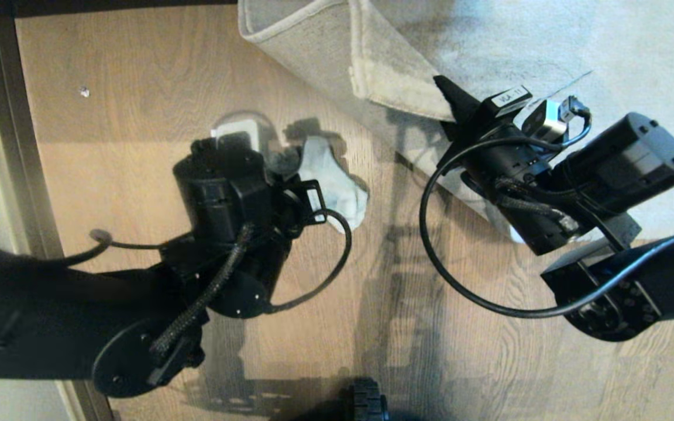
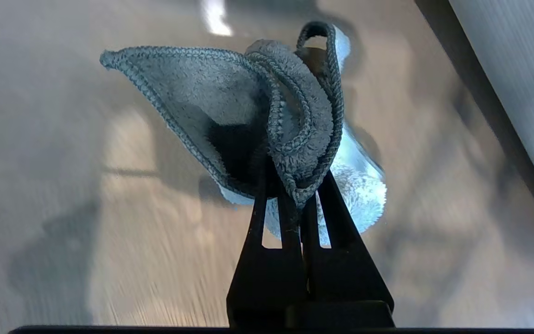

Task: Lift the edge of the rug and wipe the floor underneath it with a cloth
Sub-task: Wipe the floor under the carpet with a rag

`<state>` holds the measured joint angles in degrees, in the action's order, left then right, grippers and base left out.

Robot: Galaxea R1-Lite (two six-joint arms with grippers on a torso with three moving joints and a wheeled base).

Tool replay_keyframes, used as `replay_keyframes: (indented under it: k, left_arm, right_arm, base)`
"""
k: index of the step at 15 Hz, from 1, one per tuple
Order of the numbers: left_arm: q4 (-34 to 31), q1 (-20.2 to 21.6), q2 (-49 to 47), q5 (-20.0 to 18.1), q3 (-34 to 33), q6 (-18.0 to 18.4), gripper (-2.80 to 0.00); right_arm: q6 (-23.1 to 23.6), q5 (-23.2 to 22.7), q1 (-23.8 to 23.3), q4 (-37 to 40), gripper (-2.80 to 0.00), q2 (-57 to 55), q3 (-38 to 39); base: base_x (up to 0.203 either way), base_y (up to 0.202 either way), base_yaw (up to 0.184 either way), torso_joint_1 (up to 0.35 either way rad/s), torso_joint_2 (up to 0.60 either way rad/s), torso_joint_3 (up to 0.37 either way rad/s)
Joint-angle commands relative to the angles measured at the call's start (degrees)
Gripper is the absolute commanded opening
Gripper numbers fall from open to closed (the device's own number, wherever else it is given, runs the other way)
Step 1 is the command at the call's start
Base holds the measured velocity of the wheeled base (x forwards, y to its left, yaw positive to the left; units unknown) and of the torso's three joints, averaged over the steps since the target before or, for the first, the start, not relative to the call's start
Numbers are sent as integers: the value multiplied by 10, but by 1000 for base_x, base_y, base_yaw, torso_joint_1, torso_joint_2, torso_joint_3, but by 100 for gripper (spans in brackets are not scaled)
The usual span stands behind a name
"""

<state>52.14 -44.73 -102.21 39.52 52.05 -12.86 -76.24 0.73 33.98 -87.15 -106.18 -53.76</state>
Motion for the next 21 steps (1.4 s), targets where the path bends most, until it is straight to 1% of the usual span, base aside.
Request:
replay_keyframes:
  k: [1,5,11,13,16,19,21]
  left_arm:
    - [3,43,0,2,31,-1,-280]
    - [4,122,10,1,58,0,-280]
    - [4,256,55,-2,47,-3,-280]
    - [4,298,78,-11,26,-4,-280]
    - [4,360,125,-41,-25,-4,-280]
    - [4,409,170,-77,-92,-5,-280]
    - [4,434,198,-91,-133,-5,-280]
  right_arm:
    - [-4,0,0,-28,-280,0,1]
    - [-2,1,0,-28,-280,1,2]
    - [-2,1,0,-28,-280,4,2]
    - [-2,0,0,-28,-280,4,3]
    - [-2,0,0,-28,-280,3,3]
    - [-3,0,0,-28,-280,2,3]
    - [-4,0,0,-28,-280,1,4]
  base:
    - [0,0,0,0,0,0]
    - [0,0,0,0,0,0]
    - [0,0,0,0,0,0]
    - [0,0,0,0,0,0]
    - [0,0,0,0,0,0]
    - [0,0,0,0,0,0]
    - [0,0,0,0,0,0]
